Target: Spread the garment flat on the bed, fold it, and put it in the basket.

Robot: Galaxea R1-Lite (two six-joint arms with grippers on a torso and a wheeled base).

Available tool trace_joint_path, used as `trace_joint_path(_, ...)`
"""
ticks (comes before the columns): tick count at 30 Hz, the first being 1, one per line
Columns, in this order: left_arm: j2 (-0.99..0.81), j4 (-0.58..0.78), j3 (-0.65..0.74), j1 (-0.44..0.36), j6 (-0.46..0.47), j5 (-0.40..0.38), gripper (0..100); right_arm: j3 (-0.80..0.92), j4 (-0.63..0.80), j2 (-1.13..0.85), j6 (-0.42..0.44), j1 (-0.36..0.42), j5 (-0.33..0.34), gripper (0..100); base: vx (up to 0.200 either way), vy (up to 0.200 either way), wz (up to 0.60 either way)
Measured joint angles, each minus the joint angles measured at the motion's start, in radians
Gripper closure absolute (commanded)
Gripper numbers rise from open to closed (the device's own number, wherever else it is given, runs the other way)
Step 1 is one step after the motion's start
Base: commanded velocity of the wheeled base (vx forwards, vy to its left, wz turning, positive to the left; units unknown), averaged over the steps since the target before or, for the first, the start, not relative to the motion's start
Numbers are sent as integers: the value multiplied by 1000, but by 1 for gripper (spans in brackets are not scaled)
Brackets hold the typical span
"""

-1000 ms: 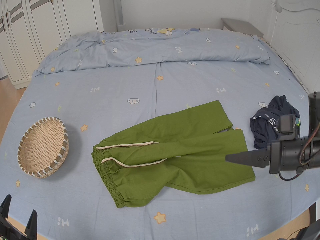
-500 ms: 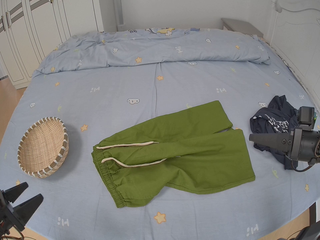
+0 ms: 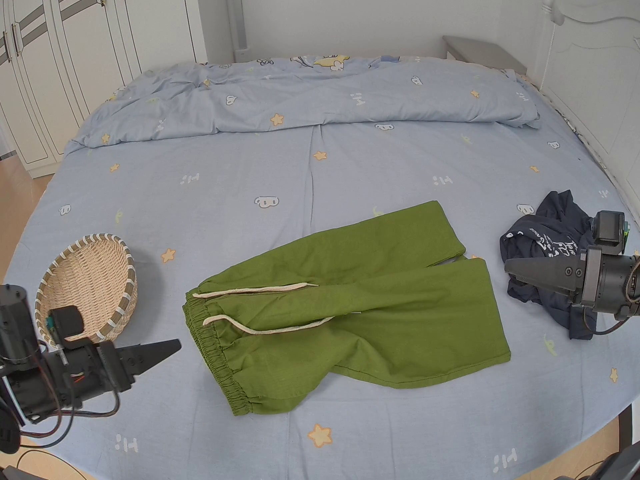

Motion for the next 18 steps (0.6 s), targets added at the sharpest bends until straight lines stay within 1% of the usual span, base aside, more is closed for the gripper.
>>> trace_joint_path(1,61,-77,11,-20,-9,36,0,0,0,8,-6,-11,5,0,0,0,0)
trace_joint_path(3,145,-184,28,-51,-22,86,0,-1,3,21,-13,-27,10,0,0,0,0)
trace_joint_path(5,256,-335,50,-95,-43,149,0,-1,5,37,-22,-43,12,0,0,0,0)
trace_joint_path(11,545,-686,117,-206,-88,291,0,-2,10,82,-50,-81,18,0,0,0,0)
trace_joint_path(13,649,-806,143,-254,-105,339,0,-3,11,97,-60,-96,20,0,0,0,0)
trace_joint_path(15,739,-896,163,-297,-122,371,0,-3,13,110,-67,-108,21,0,0,0,0)
trace_joint_path(18,848,-968,190,-354,-151,419,0,-3,14,129,-78,-124,23,0,0,0,0)
